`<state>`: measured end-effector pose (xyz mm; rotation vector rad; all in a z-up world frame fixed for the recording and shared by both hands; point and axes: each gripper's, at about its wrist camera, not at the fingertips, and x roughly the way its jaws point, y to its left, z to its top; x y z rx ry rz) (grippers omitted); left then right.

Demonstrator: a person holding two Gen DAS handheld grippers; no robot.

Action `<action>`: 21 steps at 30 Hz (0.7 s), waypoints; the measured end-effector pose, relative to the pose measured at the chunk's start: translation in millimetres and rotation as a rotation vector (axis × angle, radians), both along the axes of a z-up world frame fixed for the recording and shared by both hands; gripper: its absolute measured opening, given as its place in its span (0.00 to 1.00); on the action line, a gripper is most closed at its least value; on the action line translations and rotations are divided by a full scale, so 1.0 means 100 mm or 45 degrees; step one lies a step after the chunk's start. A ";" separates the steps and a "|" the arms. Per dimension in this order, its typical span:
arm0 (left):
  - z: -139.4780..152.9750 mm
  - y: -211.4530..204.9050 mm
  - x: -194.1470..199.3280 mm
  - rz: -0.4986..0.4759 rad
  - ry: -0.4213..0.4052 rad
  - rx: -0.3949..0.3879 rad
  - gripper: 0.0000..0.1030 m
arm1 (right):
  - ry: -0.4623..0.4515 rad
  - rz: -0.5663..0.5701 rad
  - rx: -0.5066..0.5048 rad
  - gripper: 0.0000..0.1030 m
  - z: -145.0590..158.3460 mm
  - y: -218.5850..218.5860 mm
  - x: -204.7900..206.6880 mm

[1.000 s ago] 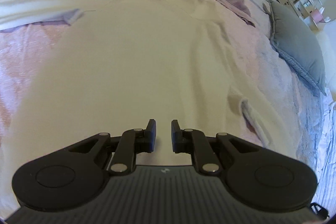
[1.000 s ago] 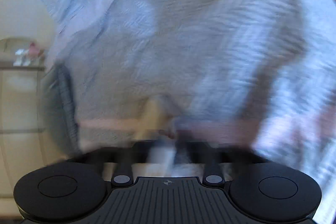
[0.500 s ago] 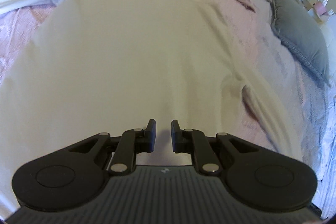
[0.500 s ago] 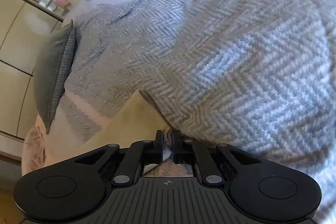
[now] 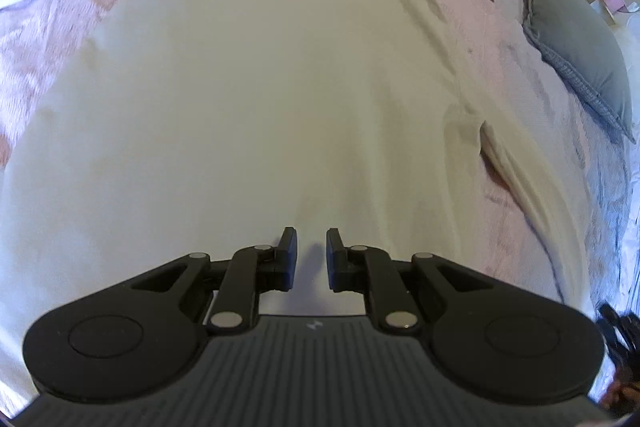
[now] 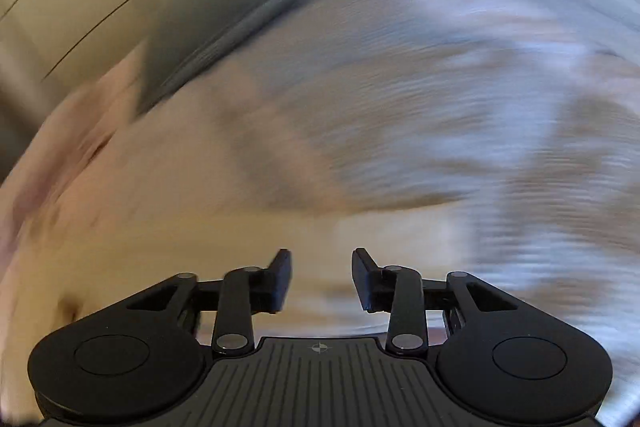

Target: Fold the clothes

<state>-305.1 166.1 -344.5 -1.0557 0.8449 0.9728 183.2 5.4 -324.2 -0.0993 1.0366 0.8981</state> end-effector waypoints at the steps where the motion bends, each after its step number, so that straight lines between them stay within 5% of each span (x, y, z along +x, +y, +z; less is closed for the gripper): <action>1: -0.01 -0.02 -0.04 -0.004 0.013 -0.002 0.10 | -0.011 0.077 -0.071 0.35 -0.13 0.09 -0.05; 4: 0.03 -0.07 -0.22 -0.002 0.077 0.008 0.10 | -0.101 -0.029 -0.380 0.35 -0.37 0.14 -0.04; 6: 0.08 -0.04 -0.40 0.037 0.096 0.020 0.10 | -0.115 -0.212 -0.420 0.35 -0.26 0.12 0.04; 8: 0.14 0.03 -0.55 0.082 0.105 0.035 0.10 | -0.133 -0.237 -0.345 0.35 -0.05 0.16 0.00; 13: 0.21 0.47 -0.51 0.058 0.057 0.144 0.09 | -0.149 0.277 -0.094 0.35 0.22 1.04 -0.65; 16: 0.19 0.81 -0.30 -0.019 -0.003 0.217 0.09 | -0.022 0.584 0.027 0.35 0.15 1.64 -1.20; 21: 0.06 1.37 0.02 -0.147 -0.020 0.287 0.09 | -0.014 0.889 0.061 0.31 -0.04 2.27 -2.10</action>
